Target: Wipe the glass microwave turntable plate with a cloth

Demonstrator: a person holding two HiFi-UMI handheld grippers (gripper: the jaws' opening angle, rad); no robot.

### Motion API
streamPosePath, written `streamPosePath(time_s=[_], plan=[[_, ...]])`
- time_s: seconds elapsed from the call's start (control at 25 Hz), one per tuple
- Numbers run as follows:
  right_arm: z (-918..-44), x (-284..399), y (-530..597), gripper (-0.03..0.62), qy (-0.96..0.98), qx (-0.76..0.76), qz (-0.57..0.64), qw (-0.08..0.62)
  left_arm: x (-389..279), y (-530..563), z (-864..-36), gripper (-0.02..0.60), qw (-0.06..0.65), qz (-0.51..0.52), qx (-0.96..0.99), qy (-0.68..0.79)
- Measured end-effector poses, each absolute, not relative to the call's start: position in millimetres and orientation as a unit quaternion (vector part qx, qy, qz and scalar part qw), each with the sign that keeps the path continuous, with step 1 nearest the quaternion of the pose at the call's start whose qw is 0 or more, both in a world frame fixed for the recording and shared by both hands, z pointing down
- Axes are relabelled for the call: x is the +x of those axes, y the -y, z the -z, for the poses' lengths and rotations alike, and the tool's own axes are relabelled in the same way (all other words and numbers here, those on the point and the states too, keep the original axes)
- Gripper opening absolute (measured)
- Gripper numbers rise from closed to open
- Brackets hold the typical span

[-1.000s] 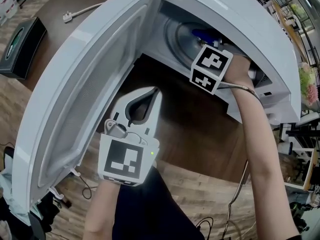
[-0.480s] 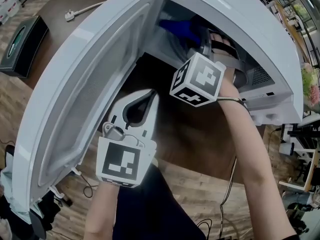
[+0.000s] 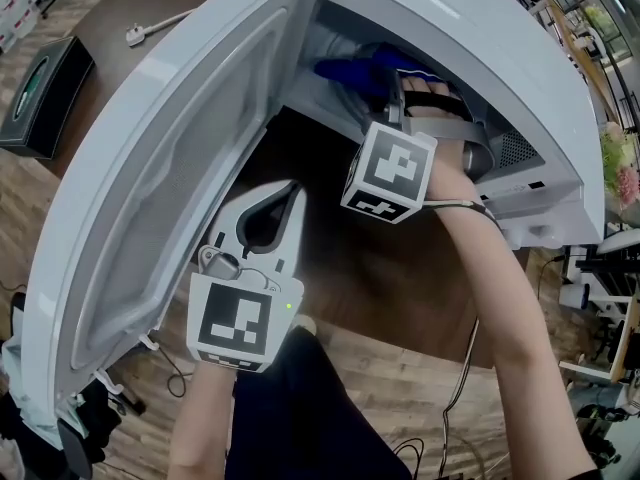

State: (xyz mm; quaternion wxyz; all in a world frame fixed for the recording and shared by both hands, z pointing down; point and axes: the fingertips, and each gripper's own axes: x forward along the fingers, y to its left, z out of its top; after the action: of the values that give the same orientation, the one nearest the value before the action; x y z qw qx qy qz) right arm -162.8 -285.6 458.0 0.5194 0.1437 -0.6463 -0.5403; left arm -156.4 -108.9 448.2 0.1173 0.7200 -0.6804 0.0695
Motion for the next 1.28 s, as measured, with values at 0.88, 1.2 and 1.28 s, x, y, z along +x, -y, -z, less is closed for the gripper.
streamPosePath(time_s=[0.88, 1.2, 1.28], plan=[[-475.6, -21.0, 312.1, 0.084, 0.369, 0.039, 0.498, 0.784, -139.9, 104.7, -436.7, 0.006, 0.102, -0.067, 0.728, 0.675], [-444.3, -68.6, 303.5, 0.089, 0.531, 0.162, 0.515, 0.653, -143.9, 100.4, -437.2, 0.006, 0.104, -0.061, 0.726, 0.677], [-432.5, -83.5, 296.8, 0.089, 0.573, 0.188, 0.511, 0.612, -145.5, 98.9, -437.5, 0.006, 0.106, -0.061, 0.724, 0.679]])
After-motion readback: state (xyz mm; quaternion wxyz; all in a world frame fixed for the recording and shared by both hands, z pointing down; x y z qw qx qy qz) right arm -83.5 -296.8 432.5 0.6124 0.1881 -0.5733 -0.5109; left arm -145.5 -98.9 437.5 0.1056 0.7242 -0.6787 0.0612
